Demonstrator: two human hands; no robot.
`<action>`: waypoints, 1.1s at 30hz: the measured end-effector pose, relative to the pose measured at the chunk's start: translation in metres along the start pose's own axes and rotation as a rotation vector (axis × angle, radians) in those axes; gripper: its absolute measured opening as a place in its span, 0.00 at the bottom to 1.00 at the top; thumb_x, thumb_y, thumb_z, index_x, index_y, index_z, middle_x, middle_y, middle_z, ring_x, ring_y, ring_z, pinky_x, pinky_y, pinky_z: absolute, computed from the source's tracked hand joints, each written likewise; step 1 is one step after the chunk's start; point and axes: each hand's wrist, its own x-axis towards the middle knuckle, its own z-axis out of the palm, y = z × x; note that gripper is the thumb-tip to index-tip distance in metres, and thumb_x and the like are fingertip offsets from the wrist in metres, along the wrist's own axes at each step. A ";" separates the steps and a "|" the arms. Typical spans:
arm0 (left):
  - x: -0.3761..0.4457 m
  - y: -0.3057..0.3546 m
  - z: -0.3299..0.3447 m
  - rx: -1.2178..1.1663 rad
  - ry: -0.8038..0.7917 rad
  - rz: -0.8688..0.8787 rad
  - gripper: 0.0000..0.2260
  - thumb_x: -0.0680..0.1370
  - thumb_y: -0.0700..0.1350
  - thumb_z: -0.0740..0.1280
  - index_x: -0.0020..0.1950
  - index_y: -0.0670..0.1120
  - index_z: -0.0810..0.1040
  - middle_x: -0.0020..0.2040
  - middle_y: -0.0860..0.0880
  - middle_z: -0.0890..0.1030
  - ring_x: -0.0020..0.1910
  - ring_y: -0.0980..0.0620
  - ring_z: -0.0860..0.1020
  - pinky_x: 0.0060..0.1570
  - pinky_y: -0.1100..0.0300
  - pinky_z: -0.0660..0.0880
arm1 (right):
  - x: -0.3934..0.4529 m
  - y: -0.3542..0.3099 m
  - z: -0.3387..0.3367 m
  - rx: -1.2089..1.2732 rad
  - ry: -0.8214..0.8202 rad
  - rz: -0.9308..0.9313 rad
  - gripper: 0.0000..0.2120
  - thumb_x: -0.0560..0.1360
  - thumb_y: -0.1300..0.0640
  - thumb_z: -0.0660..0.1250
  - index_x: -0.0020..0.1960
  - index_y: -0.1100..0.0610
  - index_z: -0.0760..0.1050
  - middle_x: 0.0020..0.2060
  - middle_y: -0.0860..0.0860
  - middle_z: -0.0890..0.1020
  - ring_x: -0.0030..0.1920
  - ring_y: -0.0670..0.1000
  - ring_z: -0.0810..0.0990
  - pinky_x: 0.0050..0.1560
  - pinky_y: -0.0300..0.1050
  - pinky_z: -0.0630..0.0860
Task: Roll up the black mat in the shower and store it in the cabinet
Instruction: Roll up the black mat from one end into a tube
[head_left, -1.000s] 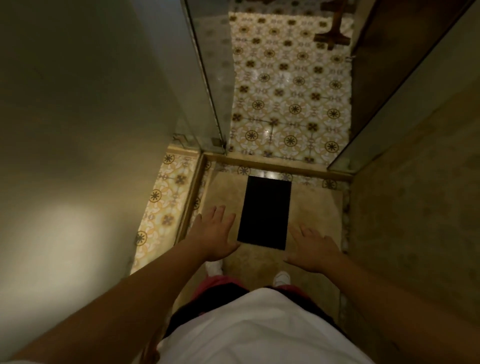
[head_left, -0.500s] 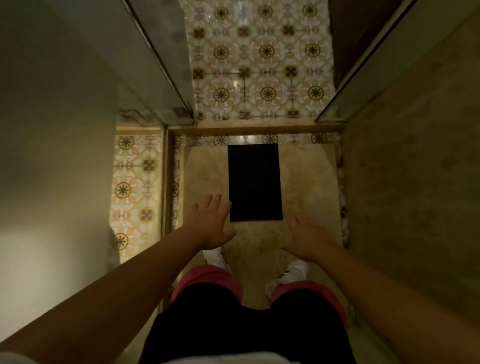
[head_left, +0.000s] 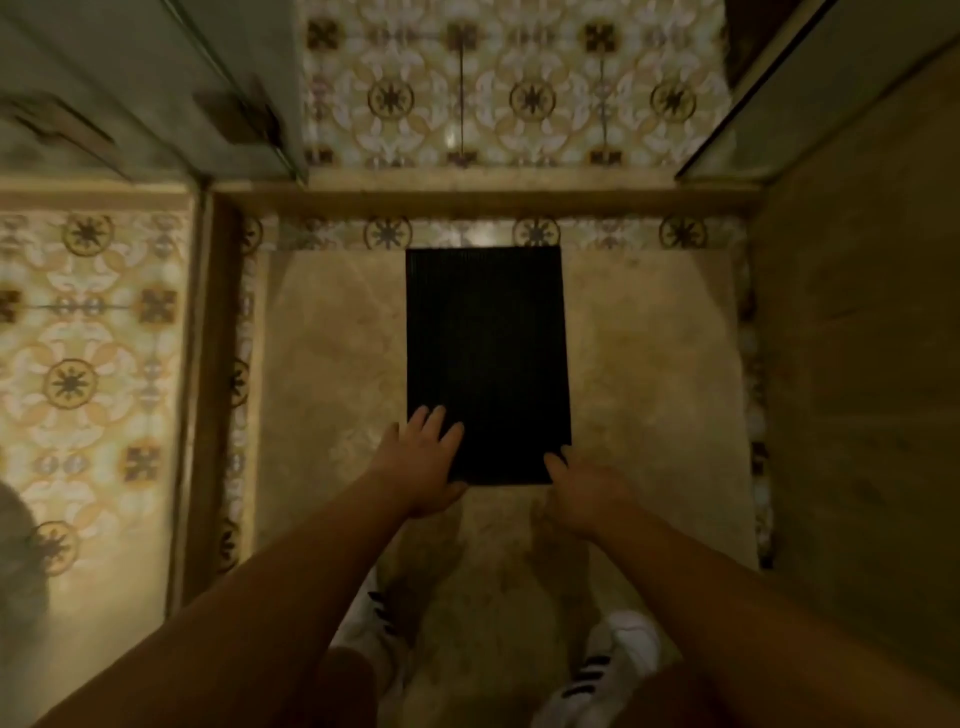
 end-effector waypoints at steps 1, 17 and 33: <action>0.020 -0.004 0.018 0.002 -0.005 -0.006 0.38 0.75 0.65 0.60 0.78 0.50 0.48 0.79 0.42 0.47 0.77 0.40 0.47 0.72 0.38 0.55 | 0.023 0.002 0.012 -0.002 0.008 -0.013 0.36 0.74 0.47 0.64 0.77 0.52 0.52 0.76 0.57 0.56 0.69 0.62 0.66 0.63 0.56 0.71; 0.126 -0.002 0.163 0.080 0.087 0.054 0.22 0.75 0.46 0.65 0.68 0.51 0.62 0.63 0.42 0.66 0.61 0.40 0.66 0.48 0.44 0.72 | 0.166 -0.005 0.088 -0.393 0.193 -0.197 0.33 0.66 0.46 0.73 0.66 0.50 0.62 0.61 0.54 0.69 0.62 0.58 0.68 0.56 0.56 0.70; 0.125 -0.020 0.154 0.051 0.290 0.167 0.22 0.73 0.40 0.64 0.67 0.49 0.68 0.60 0.44 0.72 0.57 0.42 0.71 0.45 0.48 0.73 | 0.183 0.025 0.065 -0.005 0.223 -0.184 0.09 0.74 0.45 0.68 0.45 0.50 0.72 0.46 0.50 0.75 0.46 0.53 0.76 0.45 0.51 0.76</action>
